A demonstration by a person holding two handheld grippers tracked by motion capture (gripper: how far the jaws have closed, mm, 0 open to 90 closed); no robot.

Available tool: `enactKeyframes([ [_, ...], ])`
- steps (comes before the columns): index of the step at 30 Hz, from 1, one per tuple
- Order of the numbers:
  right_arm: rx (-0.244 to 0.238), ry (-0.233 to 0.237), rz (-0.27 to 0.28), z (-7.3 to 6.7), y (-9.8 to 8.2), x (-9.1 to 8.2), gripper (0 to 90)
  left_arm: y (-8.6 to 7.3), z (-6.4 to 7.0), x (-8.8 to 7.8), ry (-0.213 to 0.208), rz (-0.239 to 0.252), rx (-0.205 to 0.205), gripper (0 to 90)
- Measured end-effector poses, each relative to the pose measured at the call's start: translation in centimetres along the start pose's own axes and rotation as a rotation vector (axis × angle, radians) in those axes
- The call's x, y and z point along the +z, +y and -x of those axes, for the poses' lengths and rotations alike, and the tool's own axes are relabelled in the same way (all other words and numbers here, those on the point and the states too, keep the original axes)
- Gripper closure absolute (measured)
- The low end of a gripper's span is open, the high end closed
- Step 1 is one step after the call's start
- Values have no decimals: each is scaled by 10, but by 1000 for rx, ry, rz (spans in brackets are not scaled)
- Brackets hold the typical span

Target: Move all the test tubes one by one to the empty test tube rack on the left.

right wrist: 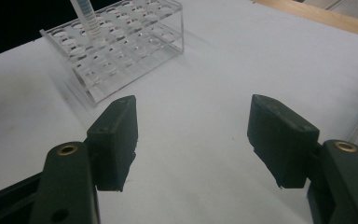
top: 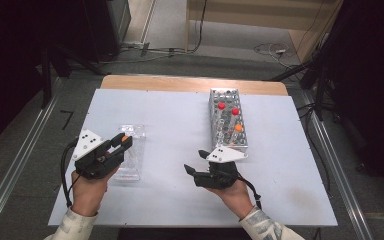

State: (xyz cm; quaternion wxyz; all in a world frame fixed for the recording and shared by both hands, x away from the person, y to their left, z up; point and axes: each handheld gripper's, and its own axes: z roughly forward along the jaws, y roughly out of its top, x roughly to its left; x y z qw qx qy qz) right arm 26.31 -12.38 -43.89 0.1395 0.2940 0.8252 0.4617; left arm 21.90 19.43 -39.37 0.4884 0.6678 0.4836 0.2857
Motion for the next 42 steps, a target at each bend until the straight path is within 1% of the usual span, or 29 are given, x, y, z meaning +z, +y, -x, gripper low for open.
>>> enactKeyframes([
  [6,-1,1,-1,0,0,0,321,-8,3,6,12,-27,14,701],
  [10,-2,0,4,0,0,-1,321,-15,3,11,28,-51,26,701],
  [14,1,-2,3,0,0,-2,321,-21,2,14,33,-74,21,700],
  [23,0,-1,3,-1,0,-2,321,-30,1,22,28,-130,22,699],
  [32,0,0,1,0,0,-2,321,-31,0,23,16,-133,15,691],
  [35,1,1,1,0,0,-2,321,-31,-1,23,-5,-129,7,624],
  [37,3,0,1,0,0,-2,321,-30,1,22,1,-118,4,561],
  [39,0,1,1,0,0,-2,321,-28,2,21,4,-96,4,461],
  [40,0,1,1,0,0,-2,321,-28,3,20,2,-83,3,430],
  [42,3,-1,0,0,0,-3,321,-25,7,19,12,-66,4,300],
])
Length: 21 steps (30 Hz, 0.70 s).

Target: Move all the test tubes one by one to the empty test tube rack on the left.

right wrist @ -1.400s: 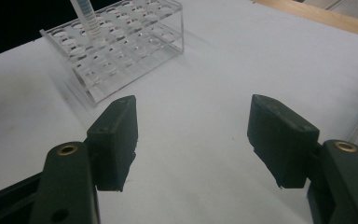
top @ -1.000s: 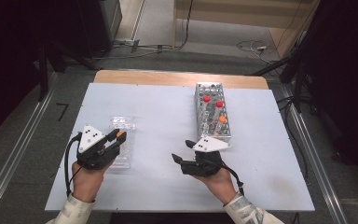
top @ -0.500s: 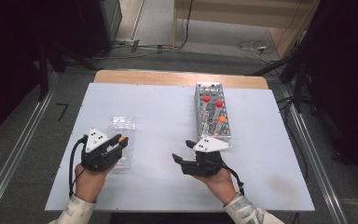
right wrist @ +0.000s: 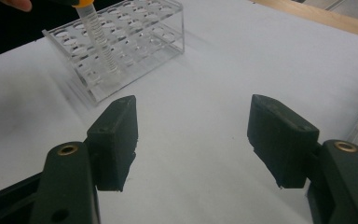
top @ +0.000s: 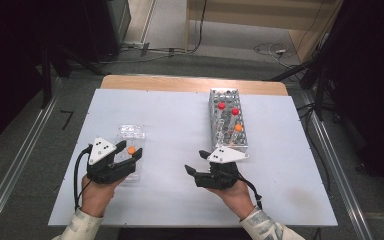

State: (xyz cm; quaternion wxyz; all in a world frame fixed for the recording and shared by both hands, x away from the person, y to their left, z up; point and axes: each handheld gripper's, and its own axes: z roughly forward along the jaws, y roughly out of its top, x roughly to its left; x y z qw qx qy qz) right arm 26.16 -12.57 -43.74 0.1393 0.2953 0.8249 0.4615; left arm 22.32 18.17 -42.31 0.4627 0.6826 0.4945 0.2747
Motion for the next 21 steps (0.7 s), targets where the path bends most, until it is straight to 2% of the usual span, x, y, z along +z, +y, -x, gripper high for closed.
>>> enactKeyframes([
  [2,-1,-2,4,1,0,-1,321,2,4,-1,11,12,2,213],
  [5,5,-6,7,3,0,-2,321,2,6,-1,16,13,-10,158],
  [11,19,-35,9,12,-2,-11,321,3,4,-4,26,29,-29,153],
  [14,44,-65,21,24,-4,-21,321,2,3,-4,24,32,-30,152],
  [21,73,-113,33,40,-8,-34,321,2,3,-5,22,38,-33,152],
])
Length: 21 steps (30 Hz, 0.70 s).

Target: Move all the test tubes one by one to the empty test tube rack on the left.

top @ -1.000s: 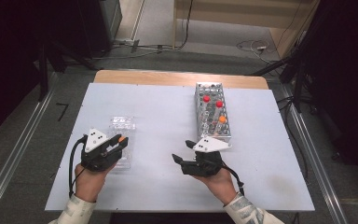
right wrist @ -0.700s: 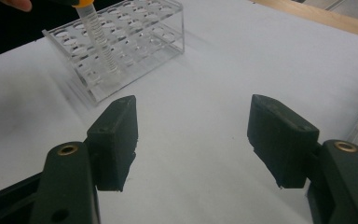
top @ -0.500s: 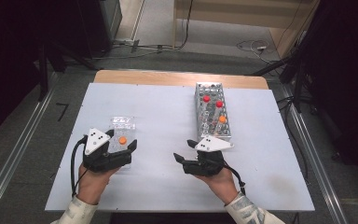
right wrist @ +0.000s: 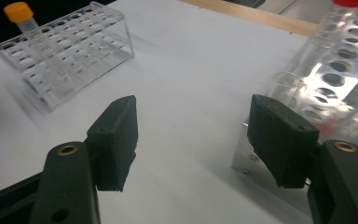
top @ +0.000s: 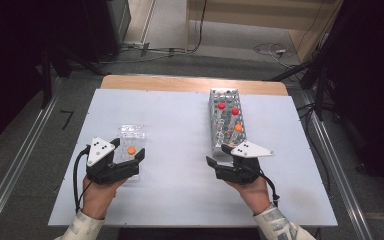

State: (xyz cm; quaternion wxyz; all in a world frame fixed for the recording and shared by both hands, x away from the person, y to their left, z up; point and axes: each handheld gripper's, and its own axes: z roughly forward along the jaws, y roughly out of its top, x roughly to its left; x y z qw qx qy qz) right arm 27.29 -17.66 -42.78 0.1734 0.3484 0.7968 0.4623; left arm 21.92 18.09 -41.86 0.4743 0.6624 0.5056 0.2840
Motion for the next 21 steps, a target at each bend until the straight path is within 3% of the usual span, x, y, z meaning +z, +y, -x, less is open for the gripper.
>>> enactKeyframes([
  [12,72,-119,17,39,-5,-10,325,0,0,0,1,3,6,153],
  [21,74,-189,12,52,-7,-2,331,0,1,0,3,3,13,156],
])
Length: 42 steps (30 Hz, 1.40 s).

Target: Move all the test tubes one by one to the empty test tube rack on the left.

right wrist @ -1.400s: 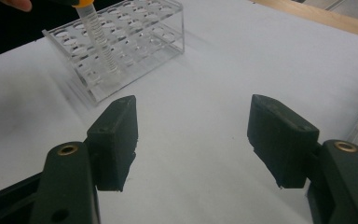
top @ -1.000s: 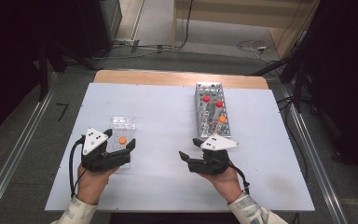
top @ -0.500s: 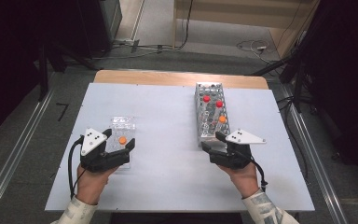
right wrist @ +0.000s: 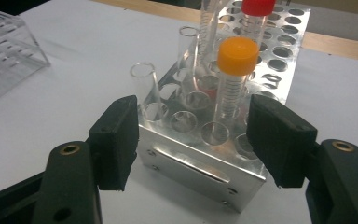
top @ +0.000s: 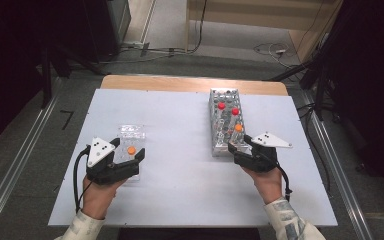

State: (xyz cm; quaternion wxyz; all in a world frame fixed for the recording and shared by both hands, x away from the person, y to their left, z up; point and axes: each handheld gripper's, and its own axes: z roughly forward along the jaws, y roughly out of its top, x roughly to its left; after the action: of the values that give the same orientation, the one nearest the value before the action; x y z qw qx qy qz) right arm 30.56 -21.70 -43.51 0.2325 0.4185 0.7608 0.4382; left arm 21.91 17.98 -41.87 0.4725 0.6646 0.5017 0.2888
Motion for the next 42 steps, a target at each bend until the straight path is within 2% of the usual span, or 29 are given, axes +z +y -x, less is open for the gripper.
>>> enactKeyframes([
  [5,19,-21,4,6,3,10,305,0,1,1,0,1,-1,155],
  [12,21,-52,-8,12,3,25,280,-1,1,2,2,-4,0,155],
  [16,18,-60,6,13,3,28,324,-1,1,2,2,-4,0,155],
  [18,19,-62,11,13,3,28,369,-1,1,2,2,-5,1,155],
  [19,14,-64,13,13,3,29,424,-1,1,2,3,-4,0,155],
  [21,15,-68,13,13,2,30,448,-1,2,2,3,-4,0,155],
  [22,14,-71,22,13,2,30,498,-1,2,2,3,-4,0,156],
  [32,0,-75,22,11,1,34,619,-1,2,2,9,-5,3,156],
  [42,-6,-86,26,11,1,37,690,-1,3,2,10,-2,9,156],
])
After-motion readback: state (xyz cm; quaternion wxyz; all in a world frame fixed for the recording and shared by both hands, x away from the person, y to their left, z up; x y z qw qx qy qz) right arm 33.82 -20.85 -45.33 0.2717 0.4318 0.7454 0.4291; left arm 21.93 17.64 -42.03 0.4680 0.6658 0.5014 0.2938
